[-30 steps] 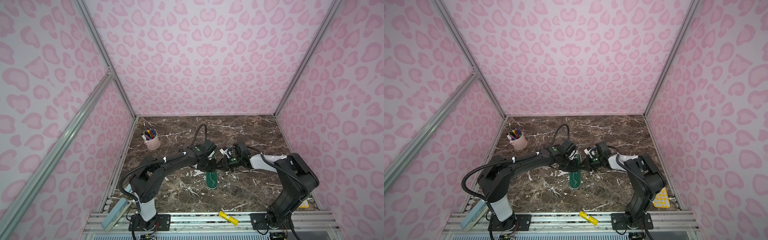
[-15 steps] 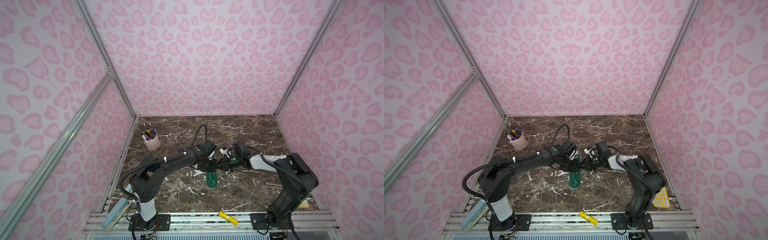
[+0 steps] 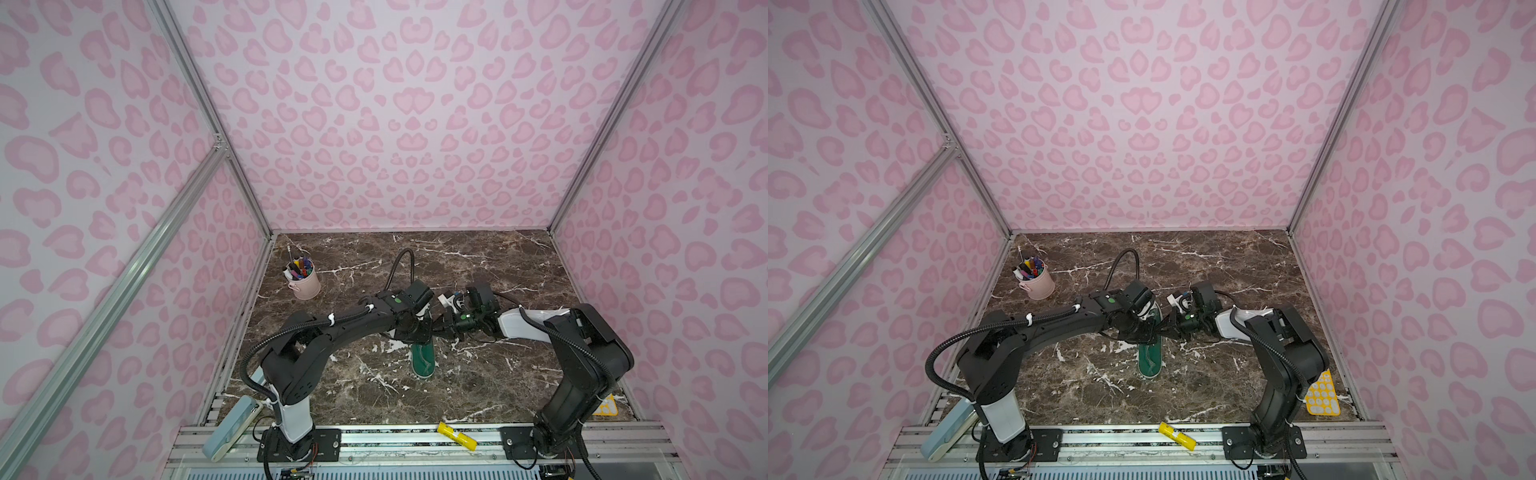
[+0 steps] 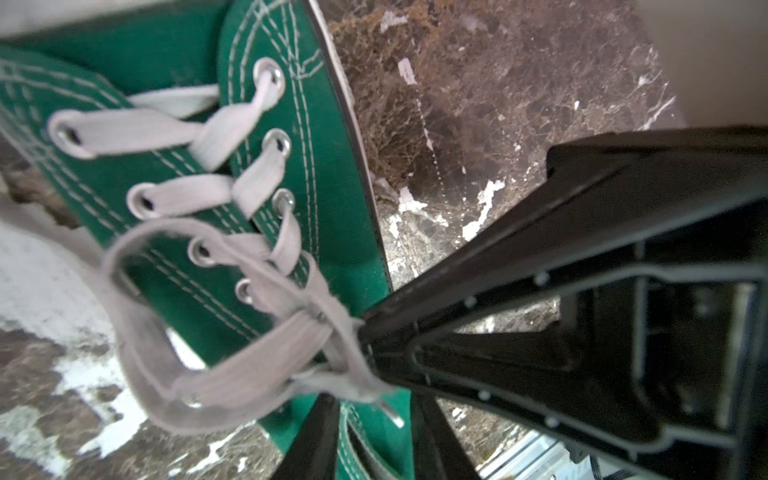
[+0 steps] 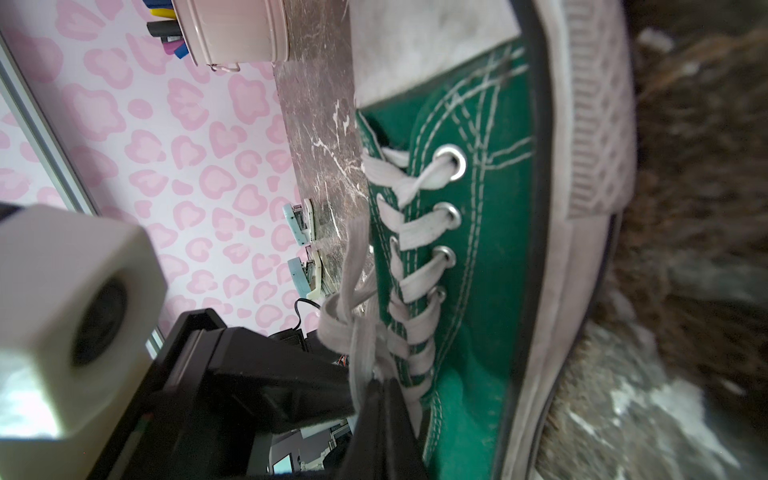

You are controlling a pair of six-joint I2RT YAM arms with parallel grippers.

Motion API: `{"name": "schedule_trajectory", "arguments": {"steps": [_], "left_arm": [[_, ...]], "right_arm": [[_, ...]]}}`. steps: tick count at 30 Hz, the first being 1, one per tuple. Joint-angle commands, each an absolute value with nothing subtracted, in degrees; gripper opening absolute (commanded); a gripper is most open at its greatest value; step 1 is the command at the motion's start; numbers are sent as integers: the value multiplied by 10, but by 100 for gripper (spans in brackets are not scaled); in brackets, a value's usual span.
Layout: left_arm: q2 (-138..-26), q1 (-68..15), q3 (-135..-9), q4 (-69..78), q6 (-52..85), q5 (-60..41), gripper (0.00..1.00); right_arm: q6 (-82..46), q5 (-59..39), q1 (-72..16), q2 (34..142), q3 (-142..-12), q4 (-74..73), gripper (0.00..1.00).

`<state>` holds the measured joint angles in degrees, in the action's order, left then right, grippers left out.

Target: Tie the shoes

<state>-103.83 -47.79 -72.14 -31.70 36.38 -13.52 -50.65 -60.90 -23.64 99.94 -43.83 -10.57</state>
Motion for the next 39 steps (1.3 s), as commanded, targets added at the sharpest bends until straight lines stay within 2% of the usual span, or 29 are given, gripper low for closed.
{"name": "schedule_trajectory", "arguments": {"steps": [1,5,15,19,39], "left_arm": [[-1045,-477,-730,-321,368,-122,30],[-1044,-478,-730,-319,371,-117,28],[-1033,-477,-723,-312,378,-133,16],[-1027,-476,-724,-320,384,-145,25],[-1030,-471,-706,-299,392,-197,30]], "right_arm": [[-510,-617,-237,1002,-433,-120,0],[-510,-617,-237,1001,-429,-122,0],[-512,-616,-237,1001,-423,-126,0],[-509,-617,-237,1002,-425,-123,0],[-507,-615,-236,999,-426,-117,0]]}}
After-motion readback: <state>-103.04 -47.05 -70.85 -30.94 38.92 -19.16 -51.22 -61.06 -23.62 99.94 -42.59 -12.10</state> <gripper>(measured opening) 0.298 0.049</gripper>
